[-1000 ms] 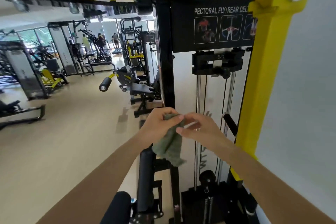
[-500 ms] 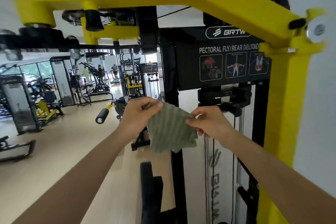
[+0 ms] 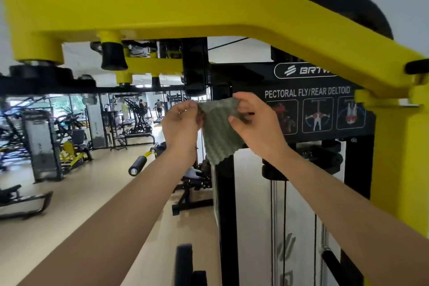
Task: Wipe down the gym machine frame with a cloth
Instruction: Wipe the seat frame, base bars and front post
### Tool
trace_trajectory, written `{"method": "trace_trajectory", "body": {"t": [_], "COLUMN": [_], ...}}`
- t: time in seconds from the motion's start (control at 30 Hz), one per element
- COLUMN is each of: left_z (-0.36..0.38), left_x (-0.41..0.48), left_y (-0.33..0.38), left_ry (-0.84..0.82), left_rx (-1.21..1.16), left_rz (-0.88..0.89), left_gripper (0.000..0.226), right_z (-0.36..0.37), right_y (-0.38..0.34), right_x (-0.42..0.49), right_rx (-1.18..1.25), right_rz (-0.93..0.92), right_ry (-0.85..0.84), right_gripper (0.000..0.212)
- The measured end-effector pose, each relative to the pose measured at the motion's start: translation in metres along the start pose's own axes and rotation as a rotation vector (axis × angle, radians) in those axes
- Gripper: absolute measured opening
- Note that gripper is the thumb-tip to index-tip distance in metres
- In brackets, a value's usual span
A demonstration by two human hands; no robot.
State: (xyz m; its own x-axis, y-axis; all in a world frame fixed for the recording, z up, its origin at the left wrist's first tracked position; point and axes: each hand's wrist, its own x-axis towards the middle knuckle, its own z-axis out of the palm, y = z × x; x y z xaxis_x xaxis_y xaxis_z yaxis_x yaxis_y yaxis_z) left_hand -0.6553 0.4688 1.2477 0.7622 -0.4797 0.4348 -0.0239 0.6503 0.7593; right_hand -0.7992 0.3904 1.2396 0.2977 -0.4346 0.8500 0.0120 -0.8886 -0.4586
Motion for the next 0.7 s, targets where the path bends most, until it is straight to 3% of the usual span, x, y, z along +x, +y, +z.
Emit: {"method": "trace_trajectory", "body": {"t": [0.13, 0.2, 0.33, 0.4, 0.47, 0.6, 0.7], "left_z": [0.009, 0.011, 0.023, 0.024, 0.023, 0.020, 0.016], "left_x": [0.008, 0.011, 0.015, 0.018, 0.022, 0.029, 0.030], "left_y": [-0.023, -0.028, -0.040, -0.044, -0.045, -0.039, -0.034], "left_ry": [-0.008, -0.067, -0.171, -0.140, -0.095, -0.081, -0.104], "left_rx": [0.056, 0.068, 0.037, 0.080, 0.129, 0.191, 0.204], "left_rz": [0.028, 0.021, 0.053, 0.097, 0.139, 0.135, 0.138], "left_gripper": [0.012, 0.011, 0.020, 0.022, 0.023, 0.028, 0.015], "right_z": [0.001, 0.004, 0.006, 0.010, 0.015, 0.026, 0.035], "right_y": [0.017, 0.024, 0.042, 0.047, 0.050, 0.045, 0.040], "right_x": [0.020, 0.024, 0.023, 0.017, 0.010, 0.006, 0.017], "right_rx": [-0.212, -0.290, -0.682, -0.621, -0.409, -0.201, -0.124], "right_rz": [-0.136, -0.195, -0.438, -0.429, -0.380, -0.321, -0.278], "right_ry": [-0.129, -0.116, -0.123, -0.028, 0.054, -0.011, 0.078], "right_gripper": [0.070, 0.064, 0.046, 0.044, 0.045, 0.046, 0.033]}}
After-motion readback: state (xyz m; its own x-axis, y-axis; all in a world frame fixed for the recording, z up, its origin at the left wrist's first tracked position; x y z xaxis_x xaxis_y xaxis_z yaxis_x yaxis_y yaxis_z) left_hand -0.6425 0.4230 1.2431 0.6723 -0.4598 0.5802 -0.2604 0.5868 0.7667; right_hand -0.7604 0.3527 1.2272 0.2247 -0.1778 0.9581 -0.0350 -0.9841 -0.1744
